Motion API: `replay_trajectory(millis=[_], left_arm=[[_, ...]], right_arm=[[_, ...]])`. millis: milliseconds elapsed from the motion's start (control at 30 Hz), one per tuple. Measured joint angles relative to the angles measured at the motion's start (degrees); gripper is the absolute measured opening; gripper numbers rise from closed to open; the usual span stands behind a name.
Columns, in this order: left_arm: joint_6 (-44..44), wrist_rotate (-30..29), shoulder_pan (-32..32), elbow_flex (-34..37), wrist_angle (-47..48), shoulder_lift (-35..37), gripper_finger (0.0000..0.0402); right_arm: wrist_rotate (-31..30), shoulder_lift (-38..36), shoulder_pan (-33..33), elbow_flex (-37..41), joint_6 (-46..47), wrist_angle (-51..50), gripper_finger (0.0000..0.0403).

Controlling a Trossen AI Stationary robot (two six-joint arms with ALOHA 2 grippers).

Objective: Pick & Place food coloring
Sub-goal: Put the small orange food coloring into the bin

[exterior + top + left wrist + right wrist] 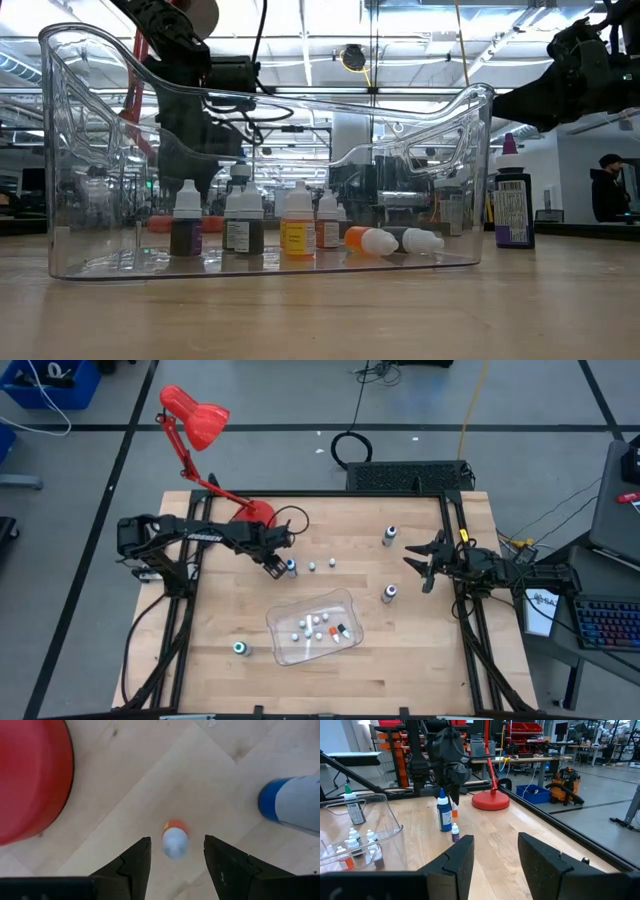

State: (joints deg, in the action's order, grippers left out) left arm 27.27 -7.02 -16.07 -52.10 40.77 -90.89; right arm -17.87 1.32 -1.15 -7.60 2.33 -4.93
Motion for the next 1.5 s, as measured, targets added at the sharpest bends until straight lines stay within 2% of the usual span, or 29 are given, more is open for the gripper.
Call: replay_trajectory(millis=[733,833,1067,1500], left_arm=[[-2.6,-1.0,0.0,0.0,-0.6,0.0,0.0184],[-2.6,-0.5,0.0,0.0,-0.6,0.0,0.0162],[-2.7,1.9,0.0,-0.1,-0.6,0.1,0.0053],[-3.3,1.7,0.6,-0.1,-0.1,0.9,0.0047]], right_arm=[[0.0,0.0,0.0,0.0,0.0,0.0,0.0141],[0.0,0.0,0.0,0.0,0.0,0.0,0.0141],[0.0,0.0,0.0,0.0,0.0,0.0,0.0141],[0.0,0.0,0.0,0.0,0.0,0.0,0.0141]])
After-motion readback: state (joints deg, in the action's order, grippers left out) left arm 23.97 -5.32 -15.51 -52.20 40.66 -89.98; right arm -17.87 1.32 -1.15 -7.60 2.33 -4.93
